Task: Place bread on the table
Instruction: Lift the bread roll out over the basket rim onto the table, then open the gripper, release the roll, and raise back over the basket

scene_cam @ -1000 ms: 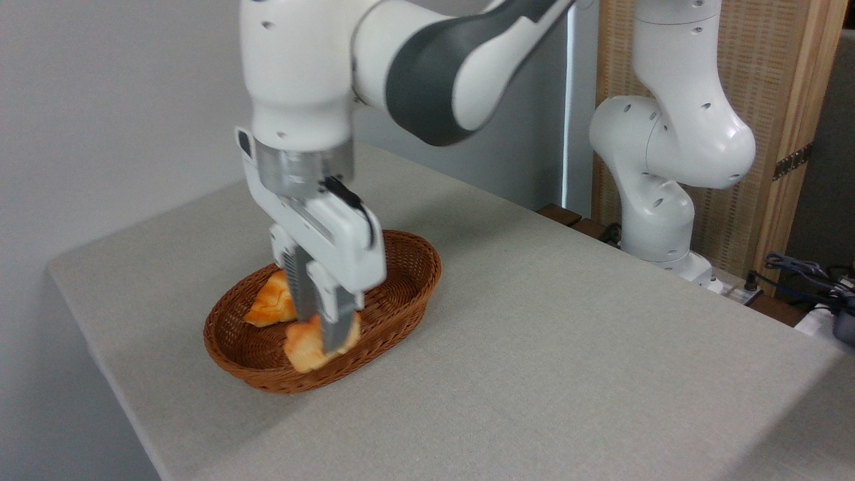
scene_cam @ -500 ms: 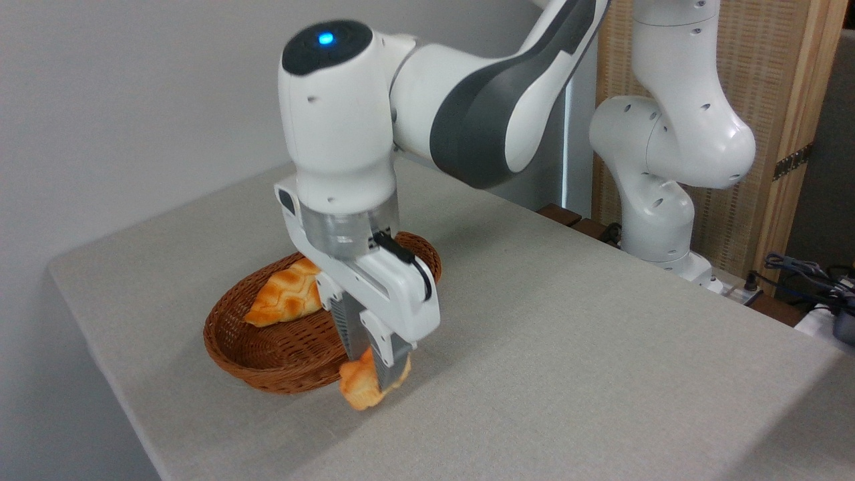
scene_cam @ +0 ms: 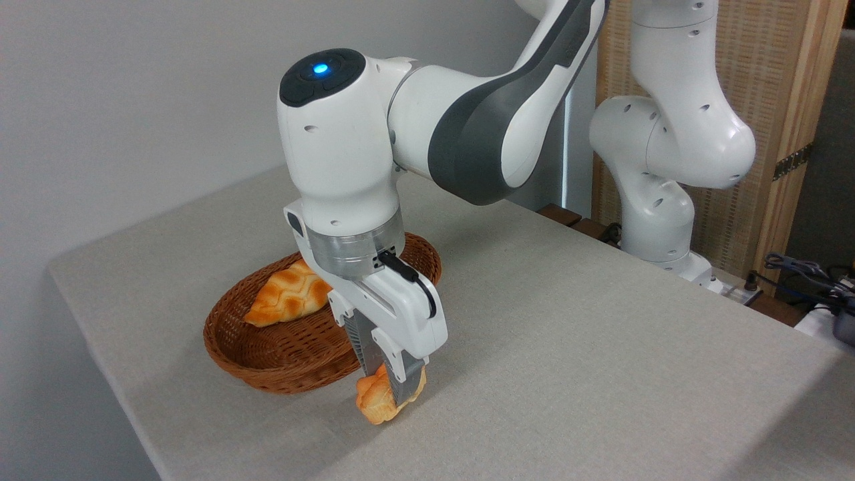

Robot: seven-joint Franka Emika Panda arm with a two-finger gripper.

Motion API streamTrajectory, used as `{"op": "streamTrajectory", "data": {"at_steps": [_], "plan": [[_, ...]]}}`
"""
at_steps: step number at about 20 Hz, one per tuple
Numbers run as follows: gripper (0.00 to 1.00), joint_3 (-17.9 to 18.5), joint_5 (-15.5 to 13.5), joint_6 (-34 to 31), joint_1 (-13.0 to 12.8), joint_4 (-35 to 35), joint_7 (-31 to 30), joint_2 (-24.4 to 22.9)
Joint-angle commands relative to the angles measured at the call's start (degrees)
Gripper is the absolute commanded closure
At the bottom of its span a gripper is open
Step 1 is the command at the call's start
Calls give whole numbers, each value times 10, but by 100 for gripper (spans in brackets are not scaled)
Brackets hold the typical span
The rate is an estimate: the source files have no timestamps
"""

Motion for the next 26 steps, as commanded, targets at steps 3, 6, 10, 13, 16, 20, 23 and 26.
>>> {"op": "streamTrajectory", "data": {"at_steps": [3, 6, 10, 13, 16, 20, 23, 26], "plan": [[0, 4, 10, 1, -3, -1, 5, -8], [0, 4, 9, 4, -3, 3, 5, -8], [0, 4, 7, 5, -3, 21, 5, -12], [0, 4, 4, 6, -3, 47, 3, -14], [0, 2, -5, 5, -4, 70, 1, -15], [0, -13, -26, 5, -10, 104, -9, -15], [0, -38, -24, 5, -10, 108, -31, -15], [0, -61, -18, 5, -10, 109, -78, -14]]}}
